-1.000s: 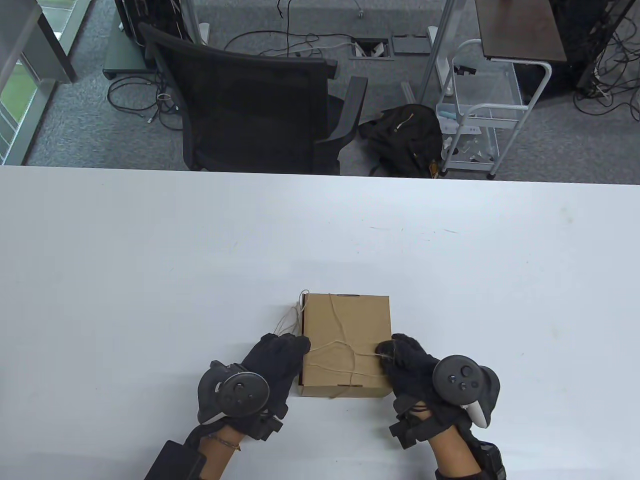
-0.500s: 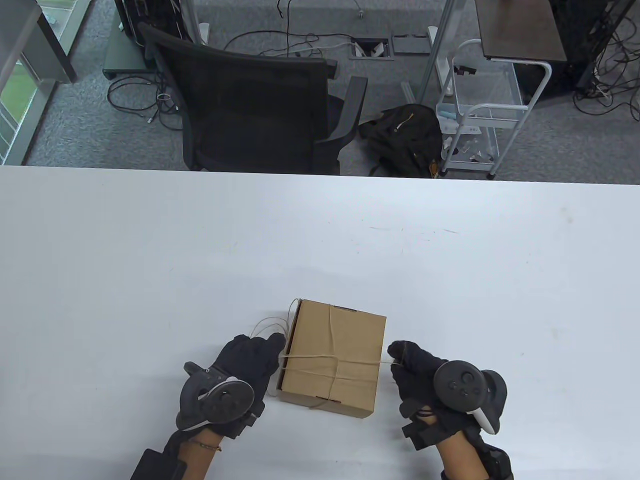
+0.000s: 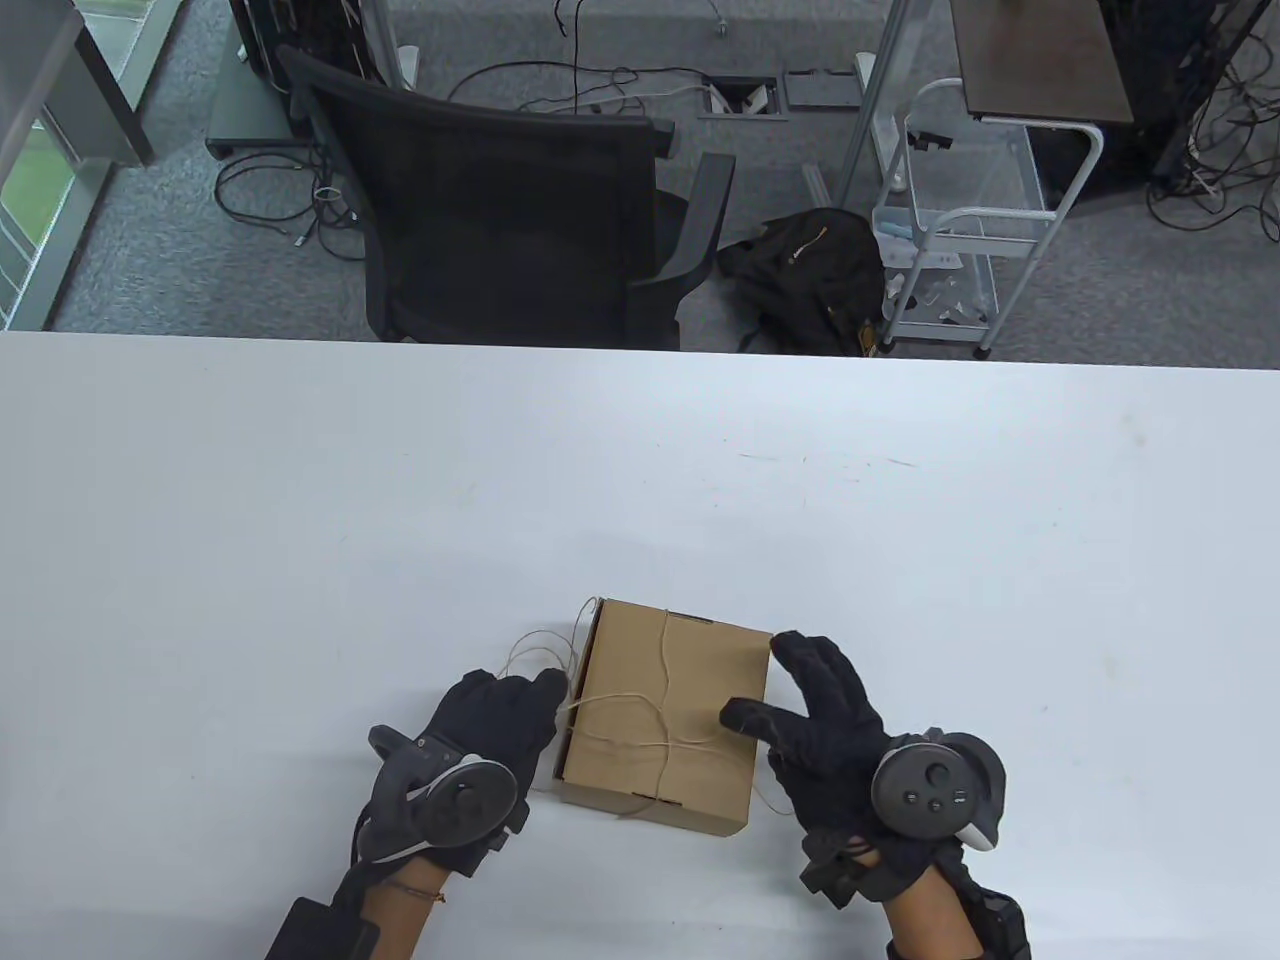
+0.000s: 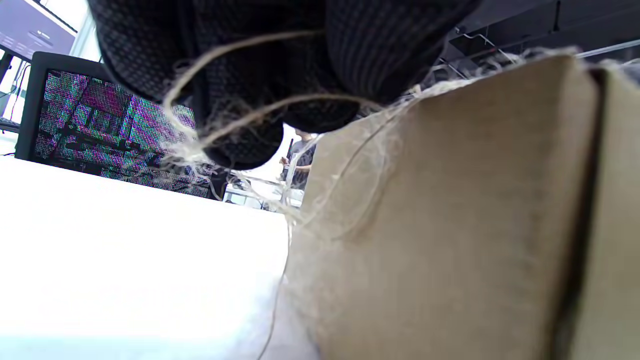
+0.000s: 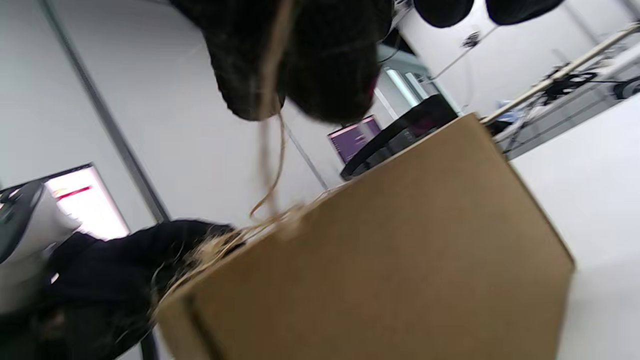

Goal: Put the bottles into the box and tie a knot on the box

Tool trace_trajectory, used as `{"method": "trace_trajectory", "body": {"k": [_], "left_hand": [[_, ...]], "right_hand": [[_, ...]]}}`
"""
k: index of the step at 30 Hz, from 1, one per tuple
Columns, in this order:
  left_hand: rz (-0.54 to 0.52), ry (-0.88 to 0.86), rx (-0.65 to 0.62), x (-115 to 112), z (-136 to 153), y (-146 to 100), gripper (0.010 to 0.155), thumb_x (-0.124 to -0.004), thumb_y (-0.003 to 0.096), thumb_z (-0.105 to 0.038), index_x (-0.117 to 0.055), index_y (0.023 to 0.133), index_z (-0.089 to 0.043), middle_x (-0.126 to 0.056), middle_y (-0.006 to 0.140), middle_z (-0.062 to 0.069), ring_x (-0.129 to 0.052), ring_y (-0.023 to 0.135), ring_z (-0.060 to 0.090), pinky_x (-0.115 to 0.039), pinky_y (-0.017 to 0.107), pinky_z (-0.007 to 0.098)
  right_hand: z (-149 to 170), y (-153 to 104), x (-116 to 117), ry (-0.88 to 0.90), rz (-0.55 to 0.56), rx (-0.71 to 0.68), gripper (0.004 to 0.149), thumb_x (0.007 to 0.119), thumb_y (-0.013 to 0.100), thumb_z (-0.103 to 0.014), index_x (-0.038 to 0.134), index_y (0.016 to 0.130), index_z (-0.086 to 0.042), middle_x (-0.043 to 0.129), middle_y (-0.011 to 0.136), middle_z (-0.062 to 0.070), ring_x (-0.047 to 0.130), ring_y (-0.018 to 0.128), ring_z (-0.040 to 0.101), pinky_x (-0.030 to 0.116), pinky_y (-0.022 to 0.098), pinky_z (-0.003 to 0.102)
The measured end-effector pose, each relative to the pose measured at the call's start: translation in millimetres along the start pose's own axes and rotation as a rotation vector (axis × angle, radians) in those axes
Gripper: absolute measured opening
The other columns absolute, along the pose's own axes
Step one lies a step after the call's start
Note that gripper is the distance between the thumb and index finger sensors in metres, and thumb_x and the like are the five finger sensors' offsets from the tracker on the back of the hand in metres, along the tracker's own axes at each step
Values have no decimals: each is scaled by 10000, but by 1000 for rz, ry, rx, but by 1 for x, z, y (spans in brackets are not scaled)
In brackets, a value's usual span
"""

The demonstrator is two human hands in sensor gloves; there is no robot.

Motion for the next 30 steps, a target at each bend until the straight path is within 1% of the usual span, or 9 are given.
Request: {"method": "trace_trajectory", "body": {"k": [3, 8, 11, 13, 16, 19, 24, 27, 30], "left_hand": [[-3, -15, -3, 1, -1, 0, 537, -885, 469, -290, -802, 982, -153, -995, 762, 84, -1099, 695, 378, -824, 605, 604], [-6, -25, -12, 2, -5, 0, 538, -883, 469, -291, -803, 982, -152, -994, 763, 83, -1099, 694, 380, -824, 605, 605], [5, -28, -19, -1, -8, 0, 537, -883, 469, -291, -802, 982, -152, -995, 762, 83, -1098, 697, 379, -824, 605, 604], [6, -30, -20, -1, -9, 1, 536, -881, 470, -289, -801, 982, -153, -995, 762, 83, -1097, 699, 378, -824, 605, 604], [13, -39, -25, -2, -10, 1, 536, -881, 470, -289, -804, 981, -148, -997, 760, 84, -1101, 693, 378, -824, 605, 603], [20, -46, -35, -3, -11, 1, 536, -884, 467, -288, -807, 978, -148, -1000, 756, 85, -1101, 691, 378, -825, 604, 603], [17, -47, -32, -2, -11, 1, 535, -883, 467, -293, -808, 978, -154, -1000, 756, 80, -1102, 692, 374, -825, 605, 602], [16, -40, -26, -2, -9, 1, 534, -879, 468, -294, -807, 978, -153, -998, 757, 81, -1100, 694, 375, -818, 610, 605], [13, -25, -17, -1, -5, 0, 534, -879, 468, -293, -808, 978, -152, -999, 756, 82, -1100, 694, 374, -818, 610, 606]], "right_hand": [[-16, 5, 18, -76, -38, -66, 574, 720, 392, 36, 898, 839, -275, 382, 1144, 196, 321, 965, 569, 415, 659, 749], [-20, 16, 36, -29, -66, -41, 595, 692, 425, -17, 784, 960, -260, 252, 1151, 208, 234, 964, 572, 294, 652, 772], [-20, 21, 42, -32, -87, -11, 522, 720, 496, -222, 732, 1018, -216, 221, 1158, 222, 204, 968, 580, 233, 638, 789], [-20, 23, 46, -50, -106, 2, 581, 743, 506, -390, 701, 1046, -180, 218, 1163, 234, 204, 968, 598, 211, 629, 802], [-22, 28, 51, -79, -113, 7, 625, 777, 485, -463, 700, 1050, -209, 213, 1165, 233, 184, 967, 600, 192, 628, 801], [-24, 31, 59, -165, -139, 28, 561, 797, 483, -422, 750, 1006, -224, 238, 1160, 235, 184, 963, 595, 189, 629, 793], [-36, 31, 52, -161, -35, -17, 372, 853, 454, -269, 901, 812, -181, 500, 1112, 228, 346, 967, 576, 261, 636, 791], [-39, 29, 54, -223, -60, -48, 398, 776, 452, -239, 854, 822, -114, 577, 1066, 218, 438, 960, 543, 275, 637, 790], [-28, 23, 39, -189, 3, -22, 414, 725, 454, -230, 803, 831, -77, 587, 1042, 211, 482, 944, 522, 279, 634, 788]]}}
Point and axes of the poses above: the tracker on the back of each hand, its own z axis roughly to the little-finger side, its own y axis roughly from the wrist to the fingertips, x = y × z, the point moved 5 cm from there along y, roughly from the wrist to the fingertips
